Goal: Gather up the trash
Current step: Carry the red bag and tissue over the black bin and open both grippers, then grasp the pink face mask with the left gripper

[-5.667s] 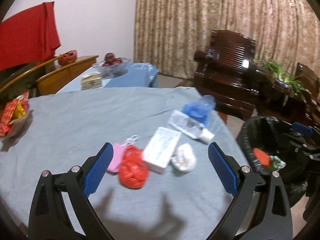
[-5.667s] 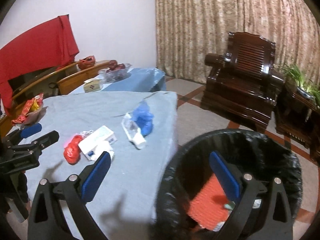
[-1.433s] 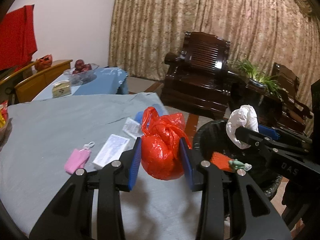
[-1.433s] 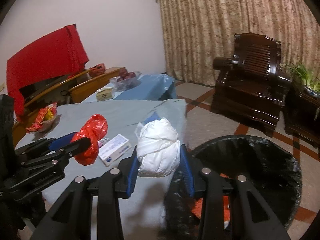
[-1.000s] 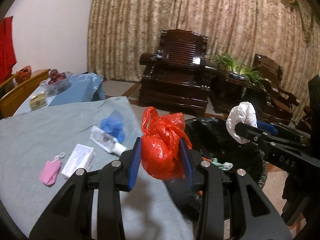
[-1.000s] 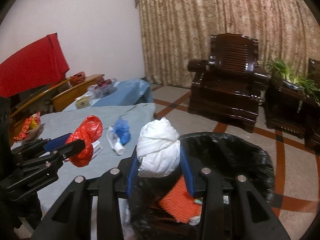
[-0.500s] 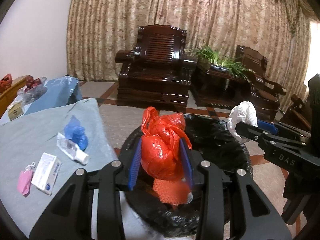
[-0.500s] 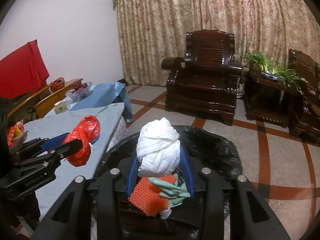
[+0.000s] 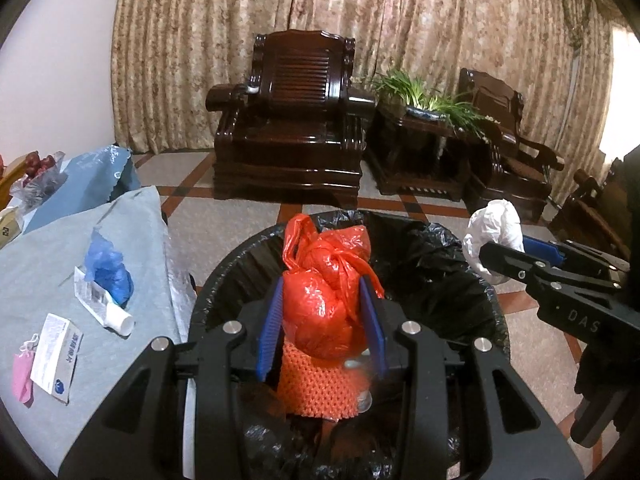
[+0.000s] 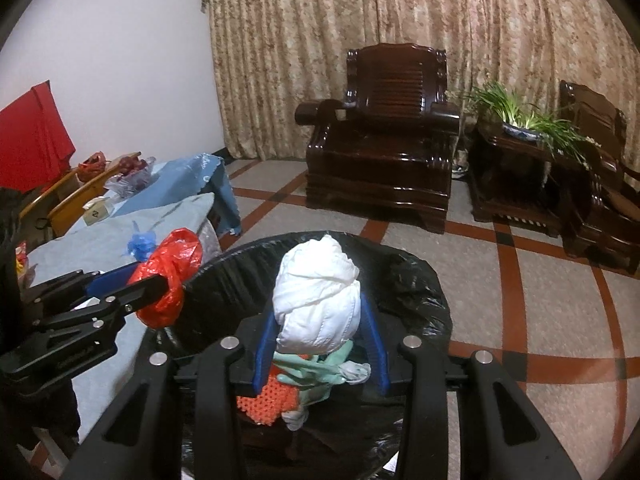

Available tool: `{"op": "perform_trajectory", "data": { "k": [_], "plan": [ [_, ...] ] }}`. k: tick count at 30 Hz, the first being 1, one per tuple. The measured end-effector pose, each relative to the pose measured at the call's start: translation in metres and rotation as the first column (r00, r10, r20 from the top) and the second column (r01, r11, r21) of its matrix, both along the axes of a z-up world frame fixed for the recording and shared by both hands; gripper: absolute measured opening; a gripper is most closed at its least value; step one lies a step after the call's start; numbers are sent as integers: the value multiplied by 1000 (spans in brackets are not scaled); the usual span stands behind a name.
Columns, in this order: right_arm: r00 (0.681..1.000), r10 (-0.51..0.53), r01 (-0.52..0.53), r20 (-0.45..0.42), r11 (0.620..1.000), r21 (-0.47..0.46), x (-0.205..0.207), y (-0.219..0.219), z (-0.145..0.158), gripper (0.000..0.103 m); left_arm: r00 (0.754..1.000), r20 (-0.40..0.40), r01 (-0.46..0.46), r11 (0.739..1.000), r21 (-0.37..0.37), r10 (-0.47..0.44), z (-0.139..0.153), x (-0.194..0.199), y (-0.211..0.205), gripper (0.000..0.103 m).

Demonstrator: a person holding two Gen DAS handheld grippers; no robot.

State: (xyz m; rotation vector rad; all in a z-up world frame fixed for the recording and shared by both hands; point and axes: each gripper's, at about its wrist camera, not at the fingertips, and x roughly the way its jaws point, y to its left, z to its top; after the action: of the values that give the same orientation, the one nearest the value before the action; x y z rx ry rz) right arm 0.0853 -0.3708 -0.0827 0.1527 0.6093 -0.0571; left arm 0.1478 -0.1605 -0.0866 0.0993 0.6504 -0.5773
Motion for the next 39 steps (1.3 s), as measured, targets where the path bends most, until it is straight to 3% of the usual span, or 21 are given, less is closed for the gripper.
{"op": "perform_trajectory", "data": {
  "k": [4,9,14,19,26,39],
  "plan": [
    [1000,-14,13,-19,1000,-10,4,-4,-8,45,1000,-27,3,1000,-6,-3,-4,7,-3,49],
    [999,-31,31,-18,999,-16,1,-5,-11,64,999,-36,-1,1000,-15,0,-5,9,3,69],
    [999,-50,50,8,999,-11,-4,-2,-4,98,999,-32,-36,999,-19,35,-3,8,18,81],
    [1000,-18,18,20,1000,-6,-4,12,4,97,994,2,-110,994,-24,110,10,5,50,90],
    [999,38,-38,34,999,6,2,45,11,97,978,27,-205,978,-32,206,24,-3,99,92],
    [981,191,-191,39,982,-5,30,138,16,97,918,35,-396,918,-15,396,24,-13,205,92]
  ]
}}
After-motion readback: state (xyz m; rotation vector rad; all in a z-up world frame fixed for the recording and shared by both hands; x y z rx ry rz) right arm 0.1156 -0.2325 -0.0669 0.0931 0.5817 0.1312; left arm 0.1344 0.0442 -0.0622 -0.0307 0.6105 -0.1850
